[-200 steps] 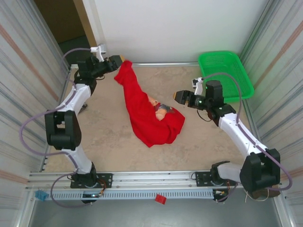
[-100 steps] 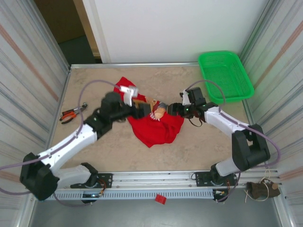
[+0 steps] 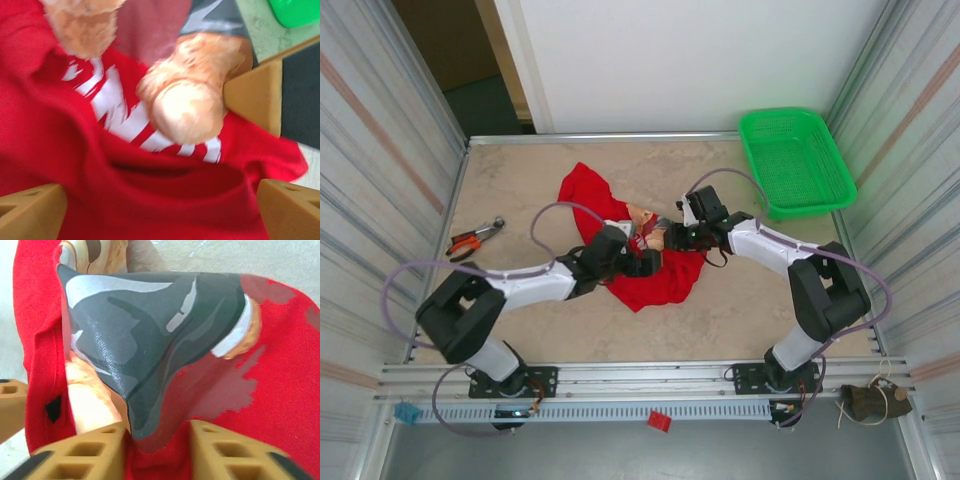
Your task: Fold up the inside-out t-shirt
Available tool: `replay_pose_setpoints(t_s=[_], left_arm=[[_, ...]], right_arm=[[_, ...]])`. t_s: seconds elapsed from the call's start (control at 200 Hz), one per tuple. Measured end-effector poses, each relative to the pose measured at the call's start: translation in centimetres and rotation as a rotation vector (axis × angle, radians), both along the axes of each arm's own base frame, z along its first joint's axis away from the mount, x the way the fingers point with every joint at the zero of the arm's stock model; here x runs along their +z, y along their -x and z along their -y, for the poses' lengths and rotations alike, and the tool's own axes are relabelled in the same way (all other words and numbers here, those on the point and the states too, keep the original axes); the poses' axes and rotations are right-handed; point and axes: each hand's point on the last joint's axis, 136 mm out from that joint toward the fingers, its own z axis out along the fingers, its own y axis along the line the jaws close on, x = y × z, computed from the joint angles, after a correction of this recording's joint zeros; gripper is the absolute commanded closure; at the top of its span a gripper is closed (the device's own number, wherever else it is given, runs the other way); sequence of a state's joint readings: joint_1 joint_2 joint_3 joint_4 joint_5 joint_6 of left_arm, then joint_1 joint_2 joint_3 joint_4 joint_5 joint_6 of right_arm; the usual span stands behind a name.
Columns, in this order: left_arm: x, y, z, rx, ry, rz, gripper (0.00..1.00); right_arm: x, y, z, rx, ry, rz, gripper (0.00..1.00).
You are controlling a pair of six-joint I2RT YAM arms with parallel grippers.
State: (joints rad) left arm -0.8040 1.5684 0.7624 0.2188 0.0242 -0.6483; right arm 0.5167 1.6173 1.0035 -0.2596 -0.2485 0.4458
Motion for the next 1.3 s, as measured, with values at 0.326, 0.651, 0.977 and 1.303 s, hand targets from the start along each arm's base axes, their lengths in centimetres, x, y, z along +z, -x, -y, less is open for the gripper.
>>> replay_pose_setpoints(t_s=[0.326, 0.651, 0.977, 1.303], left_arm=[[-0.2, -1.4, 2.0, -0.004, 0.032, 0.021, 1.0], [7.8, -5.2, -8.4, 0.13, 0.072, 0.17, 1.0], [7.1, -6.6, -12.3, 0.046, 0.03, 0.108, 0.8], [12.4, -0.2, -11.1, -0.009, 0.114, 0.308, 0.01]], right_arm=[[3.1, -1.6, 2.0, -0.055, -0.051, 0.052, 1.0], [14.5, -0.2, 5.2, -0.165, -0.246, 0.26, 1.0], [5.3, 1.4, 8.2, -0.33, -0.056, 0.073, 0.33], [7.0, 2.6, 3.9, -0.184, 0.086, 0.162, 0.26]])
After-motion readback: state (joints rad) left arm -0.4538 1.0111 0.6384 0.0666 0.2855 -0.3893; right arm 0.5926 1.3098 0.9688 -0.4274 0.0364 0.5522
